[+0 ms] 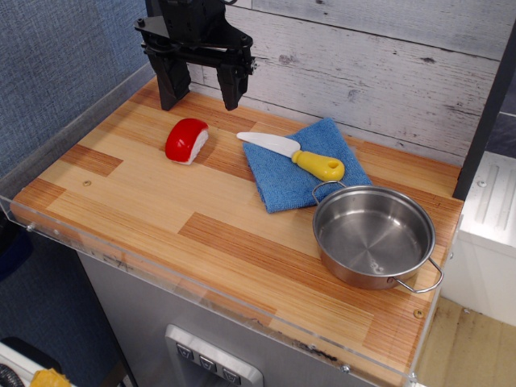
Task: Move metal bowl to just below sushi
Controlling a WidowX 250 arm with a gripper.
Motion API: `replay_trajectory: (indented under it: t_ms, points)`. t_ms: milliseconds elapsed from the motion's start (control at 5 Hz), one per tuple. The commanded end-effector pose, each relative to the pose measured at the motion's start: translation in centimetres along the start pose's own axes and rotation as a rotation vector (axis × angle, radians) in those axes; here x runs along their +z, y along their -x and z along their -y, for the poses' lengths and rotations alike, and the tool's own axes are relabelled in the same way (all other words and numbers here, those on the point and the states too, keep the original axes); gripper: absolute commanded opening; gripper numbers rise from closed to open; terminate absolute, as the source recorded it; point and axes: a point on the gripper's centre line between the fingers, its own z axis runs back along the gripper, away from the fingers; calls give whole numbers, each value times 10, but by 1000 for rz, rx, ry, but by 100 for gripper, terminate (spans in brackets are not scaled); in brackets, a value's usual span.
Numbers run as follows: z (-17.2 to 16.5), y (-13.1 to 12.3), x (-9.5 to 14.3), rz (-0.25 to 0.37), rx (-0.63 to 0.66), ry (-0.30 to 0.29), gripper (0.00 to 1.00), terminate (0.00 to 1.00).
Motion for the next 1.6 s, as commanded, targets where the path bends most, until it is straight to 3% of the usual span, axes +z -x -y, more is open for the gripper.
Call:
replay_trajectory:
  t_ms: [0, 600, 1000, 1400]
  points:
    - [0, 0, 0, 0, 0, 0, 100, 0]
    - [67, 27, 10, 55, 131, 13, 100, 0]
    - [103, 48, -7, 40, 265, 60, 100, 0]
    - [130, 64, -34, 32, 243, 87, 100, 0]
